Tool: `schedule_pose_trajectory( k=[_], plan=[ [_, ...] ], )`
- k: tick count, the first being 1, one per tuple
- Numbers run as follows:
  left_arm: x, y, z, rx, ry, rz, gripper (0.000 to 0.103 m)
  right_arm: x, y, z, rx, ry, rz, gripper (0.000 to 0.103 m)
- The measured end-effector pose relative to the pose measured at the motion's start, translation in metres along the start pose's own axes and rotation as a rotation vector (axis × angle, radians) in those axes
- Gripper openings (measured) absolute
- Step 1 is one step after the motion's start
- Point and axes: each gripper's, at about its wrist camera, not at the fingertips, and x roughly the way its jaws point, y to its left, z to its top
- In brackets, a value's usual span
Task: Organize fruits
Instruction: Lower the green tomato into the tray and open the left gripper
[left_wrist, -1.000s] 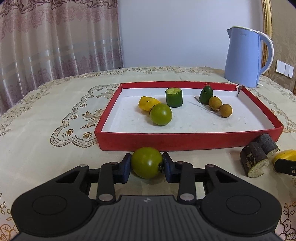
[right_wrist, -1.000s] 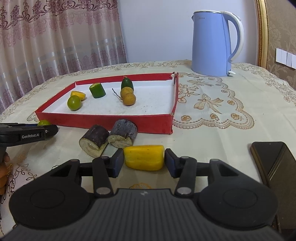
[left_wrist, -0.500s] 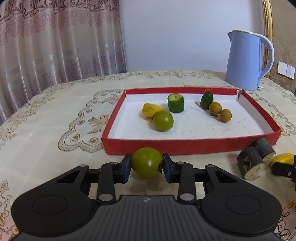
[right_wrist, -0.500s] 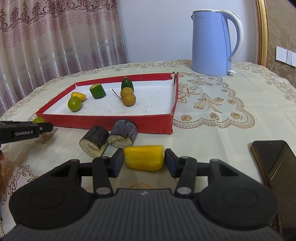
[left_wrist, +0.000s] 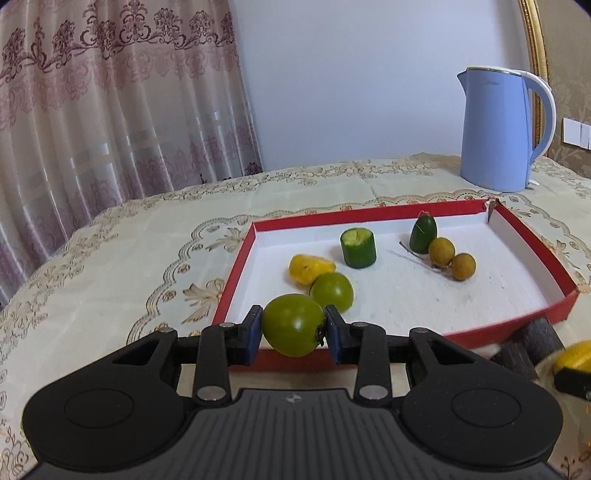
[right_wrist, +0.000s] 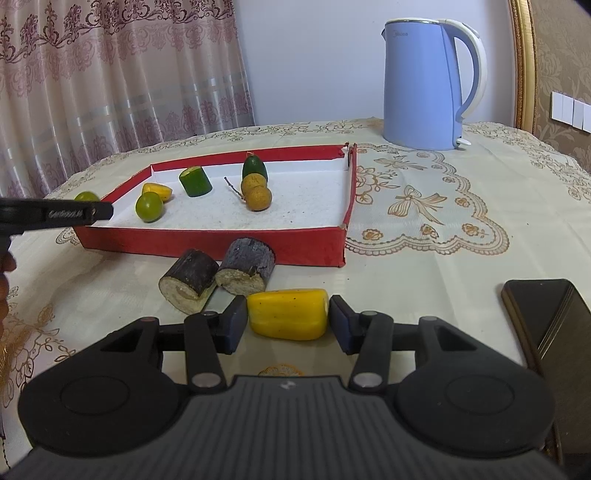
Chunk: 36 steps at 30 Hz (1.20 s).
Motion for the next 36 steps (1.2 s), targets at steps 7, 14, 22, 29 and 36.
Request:
schedule_pose_trajectory(
  k=[7,14,22,29,36],
  plan=[
    [0.01,-0.01,0.012,0.025,-0.005,0.009,0.034,0.0,0.0,0.0,0.0,0.0,0.001,0.048],
    [0.021,-0.015,0.022,0.019,0.008,-0.006,0.034,0.0,0.0,0.0,0.0,0.0,0.001,0.048],
    [0.037,-0.026,0.032,0.03,0.031,-0.012,0.034,0.0,0.001,0.0,-0.004,0.001,0.0,0.048],
    [0.055,-0.04,0.045,0.042,0.052,-0.024,0.034,0.001,0.001,0.0,-0.005,0.001,0.0,0.048],
    [0.071,-0.059,0.049,0.081,0.086,-0.037,0.04,0.0,0.001,0.0,-0.004,0.001,-0.001,0.048]
  ],
)
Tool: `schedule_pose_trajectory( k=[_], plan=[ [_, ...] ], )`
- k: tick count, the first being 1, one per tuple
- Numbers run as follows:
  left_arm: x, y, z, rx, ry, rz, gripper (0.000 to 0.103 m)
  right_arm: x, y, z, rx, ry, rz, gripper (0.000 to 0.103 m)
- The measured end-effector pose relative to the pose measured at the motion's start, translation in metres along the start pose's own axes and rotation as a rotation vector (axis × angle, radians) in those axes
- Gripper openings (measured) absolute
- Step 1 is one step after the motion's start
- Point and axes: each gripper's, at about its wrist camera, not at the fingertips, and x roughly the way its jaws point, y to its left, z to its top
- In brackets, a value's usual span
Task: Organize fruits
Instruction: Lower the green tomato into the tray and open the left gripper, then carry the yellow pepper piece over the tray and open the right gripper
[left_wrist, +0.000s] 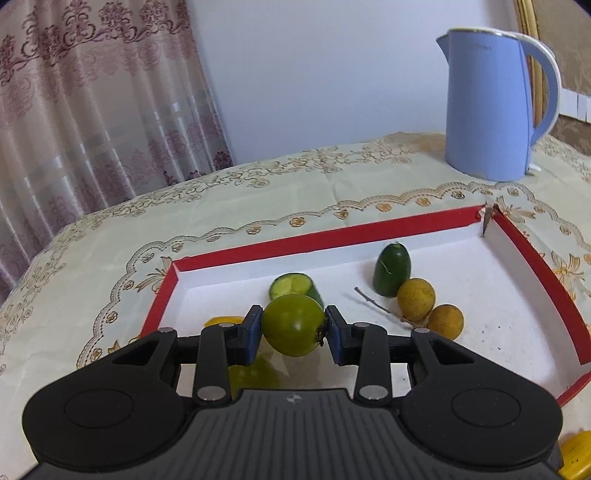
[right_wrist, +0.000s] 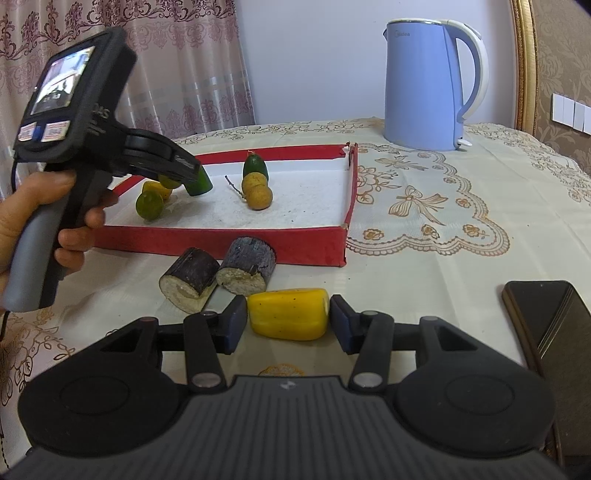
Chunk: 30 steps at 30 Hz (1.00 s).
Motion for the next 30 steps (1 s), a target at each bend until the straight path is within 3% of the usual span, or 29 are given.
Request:
schedule_pose_trajectory(
  k=[2,3,4,8,12,15,18,20,26,30],
  plan=[
    [-0.003,-0.001,-0.001,-0.001,-0.01,0.022,0.059,0.0,0.0,0.0,0.001,0.0,0.001,0.048],
    [-0.006,0.0,-0.002,0.0,-0.023,0.036,0.075,0.0,0.0,0.0,0.001,0.0,0.001,0.048],
    [-0.01,0.001,-0.003,0.0,-0.039,0.057,0.082,0.0,0.0,0.0,0.0,0.0,0.001,0.048],
    [-0.036,0.018,-0.015,-0.016,-0.104,0.141,0.082,-0.001,-0.001,0.0,0.003,0.0,0.003,0.048],
    [-0.063,0.059,-0.045,-0.168,-0.149,0.183,0.085,0.0,0.0,0.0,-0.002,0.002,0.0,0.048],
    [-0.058,0.085,-0.065,-0.266,-0.144,0.198,0.085,0.0,0.003,0.0,-0.017,0.004,-0.012,0.048],
    [-0.043,0.097,-0.069,-0.318,-0.082,0.181,0.085,0.0,0.004,0.0,-0.023,0.005,-0.016,0.048],
    [-0.043,0.095,-0.069,-0.314,-0.102,0.168,0.085,0.0,0.004,0.0,-0.019,0.004,-0.014,0.047],
    [-0.045,0.068,-0.07,-0.169,-0.156,0.225,0.086,0.0,0.006,0.0,-0.03,0.006,-0.023,0.047],
    [-0.041,0.073,-0.069,-0.192,-0.136,0.212,0.085,-0.001,0.007,0.0,-0.056,0.004,-0.031,0.046]
  ],
)
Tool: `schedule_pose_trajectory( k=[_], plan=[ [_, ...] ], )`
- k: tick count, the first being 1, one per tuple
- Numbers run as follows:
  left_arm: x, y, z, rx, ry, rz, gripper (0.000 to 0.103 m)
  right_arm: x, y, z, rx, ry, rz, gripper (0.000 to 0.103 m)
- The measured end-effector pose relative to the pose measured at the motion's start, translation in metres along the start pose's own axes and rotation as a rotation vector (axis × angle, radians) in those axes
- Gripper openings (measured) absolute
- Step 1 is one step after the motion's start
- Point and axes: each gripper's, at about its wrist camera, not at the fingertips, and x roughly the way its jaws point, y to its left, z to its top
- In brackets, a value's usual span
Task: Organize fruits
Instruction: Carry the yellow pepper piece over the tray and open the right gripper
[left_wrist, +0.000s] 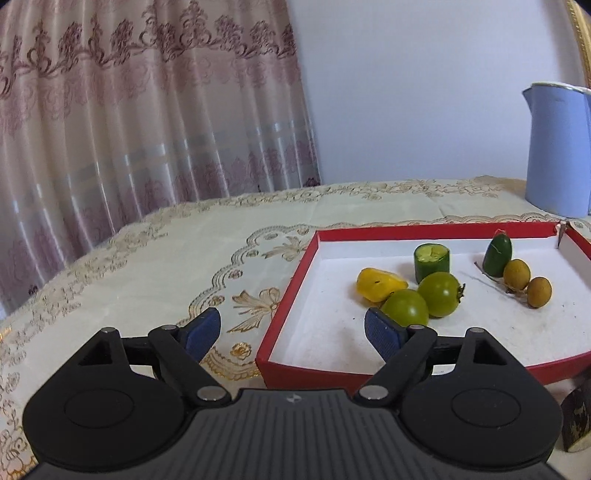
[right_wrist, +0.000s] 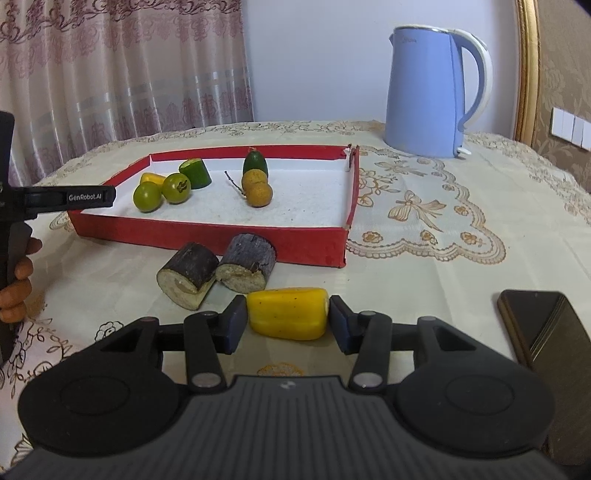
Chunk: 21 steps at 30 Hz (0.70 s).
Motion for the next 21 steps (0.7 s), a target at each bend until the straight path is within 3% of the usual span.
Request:
schedule_pose_trajectory(
  k=[9,14,21],
  plan=[
    [-0.001,0.001,-0.003,-0.006,0.019,-0.003,0.085,-0.014,-0.002,0.002,0.018,-0.029,0.03,0.045],
    [0.002,0.001,-0.003,0.001,0.036,-0.014,0.085,-0.028,-0.009,0.02,0.052,-0.1,0.059,0.045],
    [-0.002,-0.001,-0.004,0.015,0.028,-0.034,0.086,-0.01,-0.013,0.047,0.071,-0.097,0.082,0.045]
  ],
)
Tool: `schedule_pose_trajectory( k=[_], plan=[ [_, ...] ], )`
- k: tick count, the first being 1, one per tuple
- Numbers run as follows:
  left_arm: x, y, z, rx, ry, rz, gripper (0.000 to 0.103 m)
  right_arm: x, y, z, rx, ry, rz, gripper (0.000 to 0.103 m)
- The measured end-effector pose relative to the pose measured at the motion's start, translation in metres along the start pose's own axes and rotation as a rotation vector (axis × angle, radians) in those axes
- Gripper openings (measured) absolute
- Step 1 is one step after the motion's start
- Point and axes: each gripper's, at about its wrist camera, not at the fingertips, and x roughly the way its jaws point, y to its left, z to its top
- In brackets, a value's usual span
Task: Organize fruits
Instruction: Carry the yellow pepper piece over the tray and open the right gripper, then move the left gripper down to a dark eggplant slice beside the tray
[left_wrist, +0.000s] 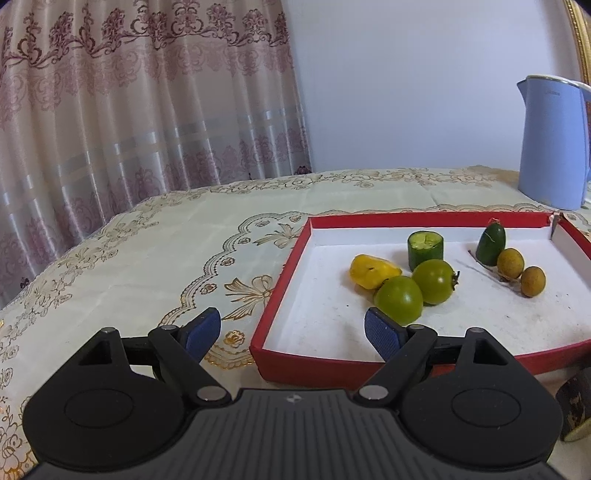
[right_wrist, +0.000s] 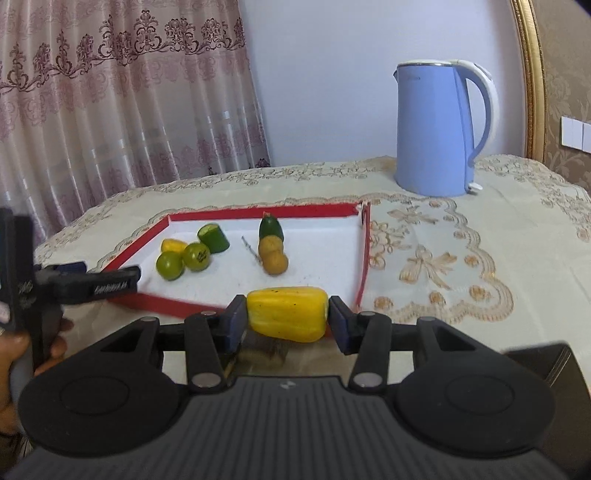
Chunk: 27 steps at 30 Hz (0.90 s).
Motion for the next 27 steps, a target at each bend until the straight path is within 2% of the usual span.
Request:
schedule_pose_trajectory(
  k=[13,22,25,27],
  plan=[
    [-0.001,0.001,0.0,-0.004,0.001,-0.033,0.086,0.048,0.007,0.049,-0.048,-0.023,-0.061,0.045],
    [-0.001,0.002,-0.001,-0.01,0.007,-0.049,0.086,0.102,0.002,0.064,-0.058,0.053,-0.109,0.046],
    [0.0,0.004,-0.001,-0.022,0.008,-0.054,0.086,0.103,0.004,0.059,-0.058,0.064,-0.122,0.071],
    [0.0,0.005,-0.001,-0.025,0.009,-0.059,0.086,0.085,0.007,0.053,-0.084,0.03,-0.126,0.072]
  ],
)
